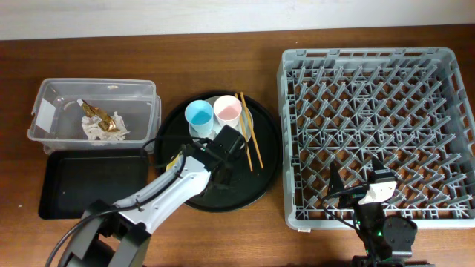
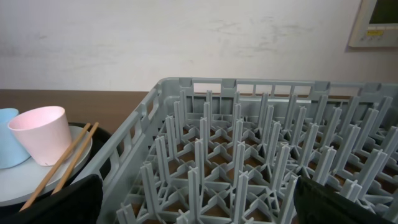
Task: Sort waste into correct bins and load items into the dishwasher rack
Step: 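Lift the yellow bowl left and tip scraps onto the black tray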
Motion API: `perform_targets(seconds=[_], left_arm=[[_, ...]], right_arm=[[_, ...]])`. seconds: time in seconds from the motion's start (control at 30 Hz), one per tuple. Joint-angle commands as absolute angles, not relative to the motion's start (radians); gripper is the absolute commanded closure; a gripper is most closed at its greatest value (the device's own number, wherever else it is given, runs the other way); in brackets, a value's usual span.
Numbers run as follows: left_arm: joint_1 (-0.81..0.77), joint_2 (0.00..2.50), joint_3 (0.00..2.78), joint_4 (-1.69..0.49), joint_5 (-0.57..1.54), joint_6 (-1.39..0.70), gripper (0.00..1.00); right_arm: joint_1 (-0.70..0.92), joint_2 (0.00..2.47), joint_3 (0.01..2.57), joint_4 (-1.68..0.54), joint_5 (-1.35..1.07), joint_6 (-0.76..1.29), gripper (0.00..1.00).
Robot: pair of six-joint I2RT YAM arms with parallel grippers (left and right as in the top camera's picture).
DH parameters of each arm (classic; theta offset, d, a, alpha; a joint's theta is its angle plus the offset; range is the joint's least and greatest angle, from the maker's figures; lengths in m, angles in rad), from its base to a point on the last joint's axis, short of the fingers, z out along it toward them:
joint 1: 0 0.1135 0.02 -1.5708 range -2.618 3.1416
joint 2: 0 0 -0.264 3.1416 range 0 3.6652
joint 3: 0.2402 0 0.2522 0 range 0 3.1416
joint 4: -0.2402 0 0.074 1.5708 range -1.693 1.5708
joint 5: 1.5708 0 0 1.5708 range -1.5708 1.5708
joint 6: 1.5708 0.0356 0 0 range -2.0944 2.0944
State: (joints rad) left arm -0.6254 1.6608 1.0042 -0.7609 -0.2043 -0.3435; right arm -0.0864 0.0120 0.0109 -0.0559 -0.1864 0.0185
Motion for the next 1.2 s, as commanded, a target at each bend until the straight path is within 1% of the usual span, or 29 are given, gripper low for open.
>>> perform_targets(seconds=[0.0, 0.07, 0.13, 0.2, 0.27, 0.33, 0.43, 0.57, 0.6, 0.67, 0.77, 0.87, 0.93, 1.0, 1.17], left_arm=[[-0.624, 1.660, 1.016, -0.762, -0.144, -0.342, 1.00], [-0.607, 1.616, 1.078, -0.798, -0.100, -0.342, 1.00], [-0.569, 1.549, 1.169, -0.883, -0.094, -0.342, 1.00], [-0.522, 1.486, 1.251, -0.972, -0.094, -0.342, 1.00], [-0.436, 1.416, 1.322, -1.063, -0.089, -0.342, 1.00], [-0.313, 1.351, 1.330, -1.121, -0.057, -0.342, 1.00], [-0.129, 1.329, 1.328, -1.172, 0.051, -0.330, 1.00], [0.156, 1.329, 1.314, -1.172, 0.366, -0.175, 1.00], [0.215, 1.329, 1.306, -1.169, 0.405, -0.145, 1.00], [0.376, 1.329, 1.266, -1.158, 0.530, -0.086, 1.00], [0.558, 1.329, 1.163, -1.069, 0.750, -0.028, 1.00], [0.740, 1.329, 0.958, -0.833, 1.033, -0.025, 1.00], [0.802, 1.329, 0.873, -0.698, 1.193, -0.025, 1.00], [0.833, 1.329, 0.839, -0.656, 1.216, -0.025, 1.00], [0.835, 1.376, 0.833, -0.612, 1.265, -0.025, 1.00]], right_arm=[[-0.092, 0.006, 0.006, -0.060, -0.199, 0.015, 0.02], [-0.092, 0.006, 0.006, -0.060, -0.199, 0.015, 0.02], [-0.092, 0.006, 0.006, -0.060, -0.199, 0.015, 0.02], [-0.092, 0.006, 0.006, -0.060, -0.199, 0.015, 0.02], [-0.092, 0.006, 0.006, -0.060, -0.199, 0.015, 0.02], [-0.092, 0.006, 0.006, -0.060, -0.199, 0.015, 0.02], [-0.092, 0.006, 0.006, -0.060, -0.199, 0.015, 0.02], [-0.092, 0.006, 0.006, -0.060, -0.199, 0.015, 0.02], [-0.092, 0.006, 0.006, -0.060, -0.199, 0.015, 0.02], [-0.092, 0.006, 0.006, -0.060, -0.199, 0.015, 0.01], [-0.092, 0.006, 0.006, -0.060, -0.199, 0.015, 0.02], [-0.092, 0.006, 0.006, -0.060, -0.199, 0.015, 0.02], [-0.092, 0.006, 0.006, -0.060, -0.199, 0.015, 0.02], [-0.092, 0.006, 0.006, -0.060, -0.199, 0.015, 0.02], [-0.092, 0.006, 0.006, -0.060, -0.199, 0.015, 0.01]])
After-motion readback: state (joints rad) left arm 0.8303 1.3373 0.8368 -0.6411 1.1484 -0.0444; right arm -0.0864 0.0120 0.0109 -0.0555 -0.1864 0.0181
